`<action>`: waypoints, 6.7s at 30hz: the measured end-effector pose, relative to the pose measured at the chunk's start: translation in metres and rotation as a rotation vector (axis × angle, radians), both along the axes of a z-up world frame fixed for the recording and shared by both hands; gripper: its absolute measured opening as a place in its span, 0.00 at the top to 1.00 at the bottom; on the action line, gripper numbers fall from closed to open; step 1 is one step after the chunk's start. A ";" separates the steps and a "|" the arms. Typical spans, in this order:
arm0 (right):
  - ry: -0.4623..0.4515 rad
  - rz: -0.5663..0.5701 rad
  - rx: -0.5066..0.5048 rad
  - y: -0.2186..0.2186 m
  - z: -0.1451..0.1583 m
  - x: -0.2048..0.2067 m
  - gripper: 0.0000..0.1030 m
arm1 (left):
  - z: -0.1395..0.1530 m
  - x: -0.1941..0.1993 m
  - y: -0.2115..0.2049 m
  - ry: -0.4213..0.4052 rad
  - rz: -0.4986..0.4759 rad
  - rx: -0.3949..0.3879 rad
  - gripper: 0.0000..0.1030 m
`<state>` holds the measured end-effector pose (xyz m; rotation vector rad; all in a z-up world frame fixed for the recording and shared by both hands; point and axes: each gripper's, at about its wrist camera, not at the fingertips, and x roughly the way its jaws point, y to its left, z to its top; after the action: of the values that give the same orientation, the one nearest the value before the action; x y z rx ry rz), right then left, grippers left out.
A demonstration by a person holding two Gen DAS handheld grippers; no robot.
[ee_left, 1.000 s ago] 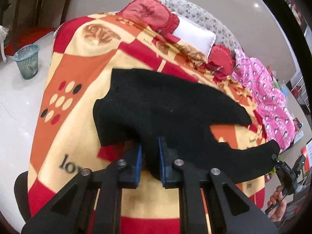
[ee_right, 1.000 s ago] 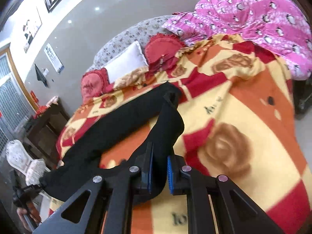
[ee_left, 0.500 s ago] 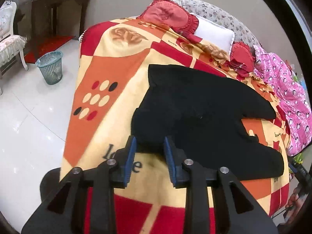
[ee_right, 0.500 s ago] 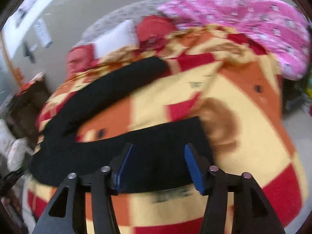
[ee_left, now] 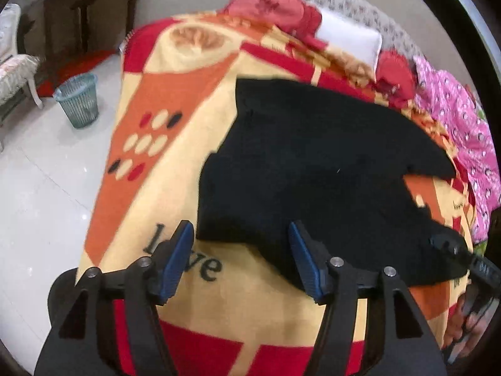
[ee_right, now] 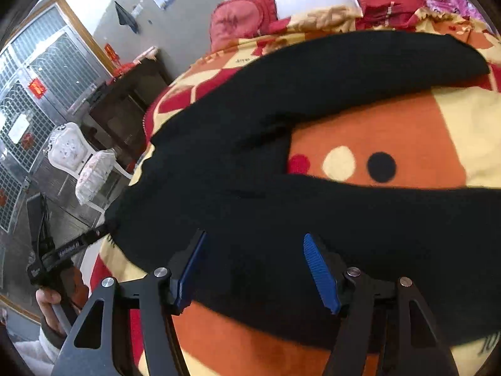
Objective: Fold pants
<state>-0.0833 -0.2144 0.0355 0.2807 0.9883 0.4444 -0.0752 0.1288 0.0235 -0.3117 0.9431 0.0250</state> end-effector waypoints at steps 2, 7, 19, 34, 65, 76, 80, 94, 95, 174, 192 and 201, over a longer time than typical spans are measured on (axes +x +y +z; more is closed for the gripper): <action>-0.012 0.001 -0.011 0.001 0.006 0.009 0.37 | 0.004 0.005 0.004 0.009 -0.021 -0.013 0.40; -0.116 -0.017 -0.104 0.004 0.042 0.050 0.31 | 0.037 0.016 0.013 -0.077 -0.001 0.025 0.25; -0.291 0.200 -0.544 0.048 0.048 0.164 0.13 | 0.031 0.084 -0.037 -0.047 -0.137 -0.064 0.19; -0.201 0.353 -0.681 0.063 0.020 0.211 0.50 | 0.015 0.113 -0.042 -0.020 -0.105 -0.096 0.19; -0.149 0.068 -0.109 -0.025 0.008 0.031 0.91 | 0.001 0.105 -0.027 -0.063 -0.003 -0.264 0.82; -0.194 0.079 -0.047 -0.030 0.046 -0.057 0.91 | 0.051 0.007 -0.022 -0.168 -0.175 -0.246 0.89; -0.063 0.052 -0.044 -0.024 0.001 -0.070 0.87 | -0.002 0.002 -0.023 -0.037 -0.113 -0.128 0.88; -0.122 -0.320 -0.336 -0.059 0.035 0.034 0.30 | -0.002 -0.004 -0.026 -0.081 -0.090 -0.121 0.84; -0.115 -0.330 -0.371 -0.056 0.029 0.046 0.30 | -0.002 -0.006 -0.029 -0.083 -0.090 -0.115 0.82; -0.160 -0.612 0.030 -0.201 -0.005 -0.092 0.91 | 0.058 -0.010 -0.100 -0.133 -0.271 -0.109 0.44; -0.198 -0.740 -0.043 -0.212 0.015 -0.153 0.41 | 0.050 -0.010 -0.155 -0.073 -0.413 -0.137 0.41; -0.490 -0.684 -0.159 -0.166 0.073 -0.191 0.00 | 0.053 -0.021 -0.160 -0.093 -0.393 -0.123 0.19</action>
<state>-0.2744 -0.3799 0.1087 0.3264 0.3989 -0.1903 -0.0962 -0.0315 0.0767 -0.2347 0.9014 -0.4060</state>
